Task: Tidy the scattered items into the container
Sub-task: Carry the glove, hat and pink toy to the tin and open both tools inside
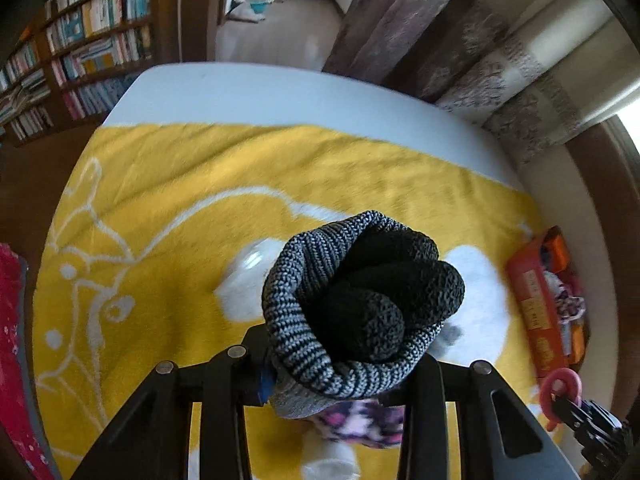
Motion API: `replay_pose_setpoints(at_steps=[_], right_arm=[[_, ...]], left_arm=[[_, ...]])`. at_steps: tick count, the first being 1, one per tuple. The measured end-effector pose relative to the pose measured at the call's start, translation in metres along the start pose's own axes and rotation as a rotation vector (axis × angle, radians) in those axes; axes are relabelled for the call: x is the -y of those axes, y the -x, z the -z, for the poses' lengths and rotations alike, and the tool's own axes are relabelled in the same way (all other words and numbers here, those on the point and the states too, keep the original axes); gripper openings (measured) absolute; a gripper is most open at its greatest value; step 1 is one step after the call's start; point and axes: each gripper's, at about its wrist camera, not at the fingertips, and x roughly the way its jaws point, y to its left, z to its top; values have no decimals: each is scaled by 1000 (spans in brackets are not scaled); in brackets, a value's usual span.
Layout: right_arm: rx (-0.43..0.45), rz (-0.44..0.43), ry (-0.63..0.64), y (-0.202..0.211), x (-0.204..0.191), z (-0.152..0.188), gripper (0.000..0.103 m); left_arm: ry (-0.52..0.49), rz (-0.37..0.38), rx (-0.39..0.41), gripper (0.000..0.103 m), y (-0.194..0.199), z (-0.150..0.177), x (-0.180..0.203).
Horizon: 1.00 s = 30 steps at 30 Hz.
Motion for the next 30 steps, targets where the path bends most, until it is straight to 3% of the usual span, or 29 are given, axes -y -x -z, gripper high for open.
replay_pose_setpoints(at_steps=[12, 20, 30], right_arm=[[86, 47, -96, 43, 66, -8, 29], [155, 97, -154, 76, 119, -20, 29], [184, 109, -152, 77, 154, -52, 29]], left_arm=[[-103, 111, -20, 37, 6, 8, 108], [-202, 144, -33, 37, 1, 12, 185], [-293, 171, -53, 37, -19, 3, 267]])
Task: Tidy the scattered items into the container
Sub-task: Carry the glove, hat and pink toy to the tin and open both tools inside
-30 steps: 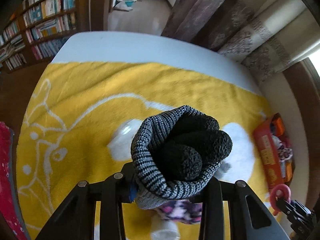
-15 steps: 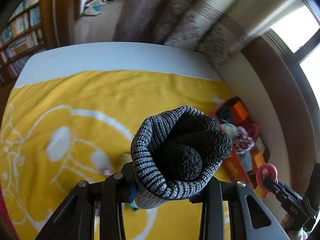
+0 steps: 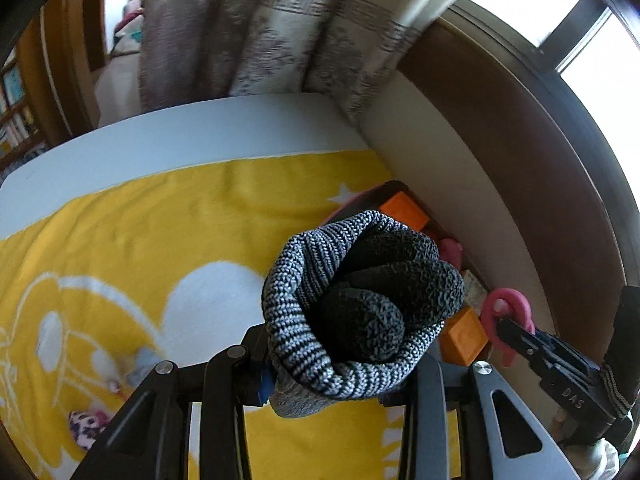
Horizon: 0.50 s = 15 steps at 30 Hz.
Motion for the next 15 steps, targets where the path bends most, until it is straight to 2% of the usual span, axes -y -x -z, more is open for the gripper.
replay_pose_setpoints(at_steps=[4, 5, 6, 8, 13, 14, 15], right_arm=[[-23, -20, 10, -12, 7, -7, 29], [-26, -20, 11, -14, 8, -9, 33], [-30, -18, 13, -17, 9, -10, 38], [-29, -19, 14, -18, 11, -10, 71], [-24, -10, 60, -15, 8, -4, 73], [-24, -8, 67, -14, 8, -2, 73], [-26, -8, 70, -13, 8, 0, 73]], left_arm=[[-27, 7, -6, 37, -13, -14, 21], [-31, 9, -7, 37, -16, -19, 25], [-38, 14, -8, 37, -20, -24, 31], [-46, 19, -10, 37, -26, -31, 40], [-47, 27, -28, 38, -43, -45, 51], [-51, 25, -35, 43, -47, -48, 54], [-51, 27, -39, 44, -50, -50, 56]])
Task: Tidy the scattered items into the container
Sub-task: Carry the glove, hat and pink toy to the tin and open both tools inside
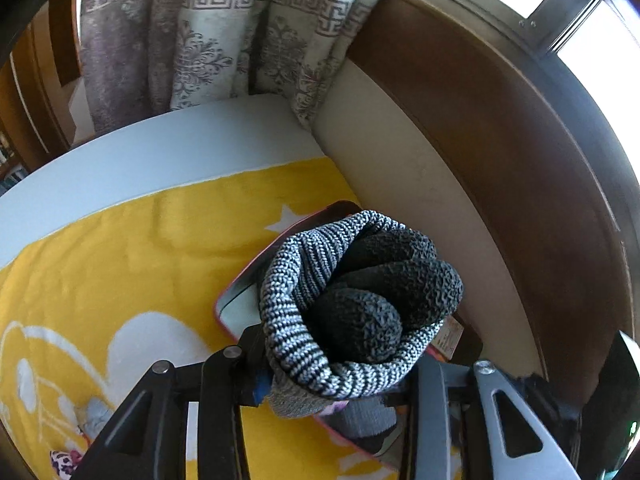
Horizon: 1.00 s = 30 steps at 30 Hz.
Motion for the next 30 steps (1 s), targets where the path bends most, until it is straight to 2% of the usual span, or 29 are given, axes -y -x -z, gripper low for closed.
replay_pose_setpoints(at_steps=[3, 7, 15, 21, 30], right_arm=[[-10, -6, -3, 0, 1, 5, 73], [-24, -10, -17, -1, 5, 11, 73], [-25, -6, -37, 2, 8, 16, 73], [-25, -11, -35, 5, 0, 18, 73], [-35, -59, 17, 6, -39, 24, 73]], left_arm=[[-6, 21, -16, 44, -9, -5, 5], [-10, 93, -31, 44, -14, -9, 12], [-6, 67, -29, 44, -13, -11, 8], [10, 44, -24, 44, 3, 6, -7], [108, 7, 1, 44, 34, 37, -62]])
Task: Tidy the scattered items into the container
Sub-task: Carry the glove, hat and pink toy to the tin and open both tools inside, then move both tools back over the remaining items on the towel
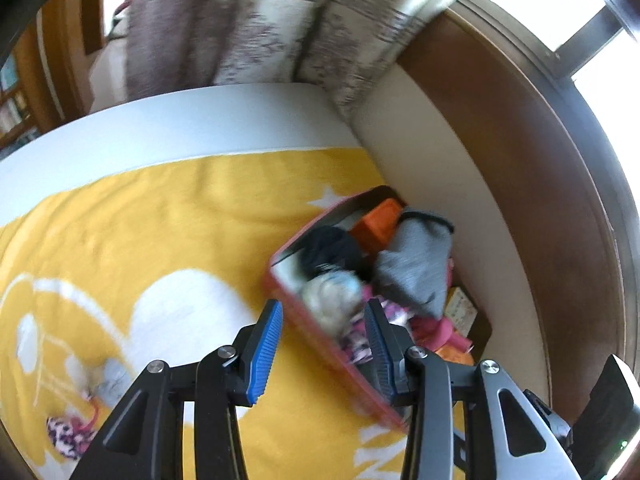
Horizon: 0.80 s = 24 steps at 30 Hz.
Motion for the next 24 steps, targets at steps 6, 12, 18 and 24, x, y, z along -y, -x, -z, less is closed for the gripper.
replay_pose_setpoints(at_steps=[6, 12, 18, 24], right_arm=[[-31, -53, 52, -9, -42, 8, 73], [-82, -99, 109, -24, -89, 22, 73], [-145, -137, 153, -44, -128, 37, 73], [-181, -141, 187, -59, -163, 54, 73]], left_arm=[[99, -56, 32, 44, 38, 31, -68], [232, -111, 41, 44, 70, 73, -144], [350, -162, 78, 61, 103, 116, -213], [385, -156, 64, 61, 112, 138, -245]])
